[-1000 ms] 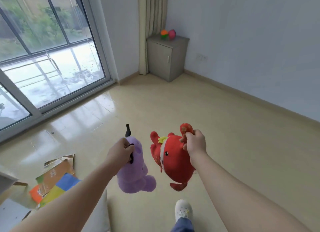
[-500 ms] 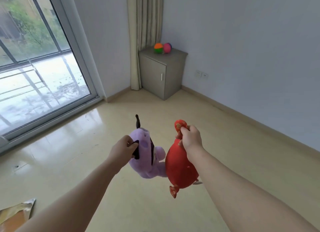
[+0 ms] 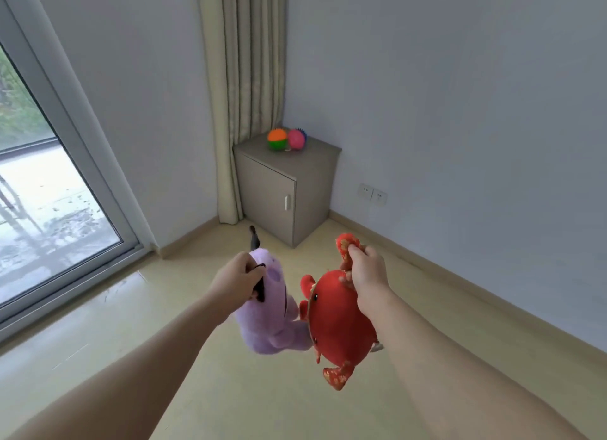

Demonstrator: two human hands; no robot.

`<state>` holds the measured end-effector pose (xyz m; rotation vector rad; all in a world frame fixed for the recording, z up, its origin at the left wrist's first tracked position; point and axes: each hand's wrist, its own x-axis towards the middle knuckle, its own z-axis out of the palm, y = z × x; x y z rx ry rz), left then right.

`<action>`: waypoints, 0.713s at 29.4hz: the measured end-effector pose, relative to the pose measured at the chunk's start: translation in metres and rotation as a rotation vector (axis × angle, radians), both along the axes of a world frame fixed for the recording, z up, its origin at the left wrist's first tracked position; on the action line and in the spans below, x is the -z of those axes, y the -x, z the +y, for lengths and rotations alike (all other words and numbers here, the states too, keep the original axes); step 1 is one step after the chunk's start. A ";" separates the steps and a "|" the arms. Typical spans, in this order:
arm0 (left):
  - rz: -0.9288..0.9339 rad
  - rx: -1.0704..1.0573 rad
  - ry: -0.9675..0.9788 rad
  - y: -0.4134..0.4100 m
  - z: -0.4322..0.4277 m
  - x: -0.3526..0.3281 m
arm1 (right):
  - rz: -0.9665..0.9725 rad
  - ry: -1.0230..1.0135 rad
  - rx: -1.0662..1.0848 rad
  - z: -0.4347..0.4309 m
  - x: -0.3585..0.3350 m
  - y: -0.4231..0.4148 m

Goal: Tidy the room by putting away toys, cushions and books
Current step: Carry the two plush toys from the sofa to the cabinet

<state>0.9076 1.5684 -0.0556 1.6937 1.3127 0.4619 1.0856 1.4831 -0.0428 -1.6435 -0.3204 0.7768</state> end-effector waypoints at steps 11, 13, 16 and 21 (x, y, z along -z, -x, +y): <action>0.038 -0.138 -0.280 -0.136 0.200 -0.008 | 0.101 -0.062 0.037 0.193 0.002 -0.144; 0.058 -0.167 -0.282 -0.168 0.241 -0.001 | 0.111 -0.074 0.011 0.236 0.008 -0.180; 0.069 -0.252 -0.280 -0.227 0.310 0.003 | 0.095 -0.065 -0.067 0.312 0.002 -0.250; 0.058 -0.338 -0.251 -0.288 0.374 0.003 | 0.082 -0.063 -0.157 0.399 -0.006 -0.321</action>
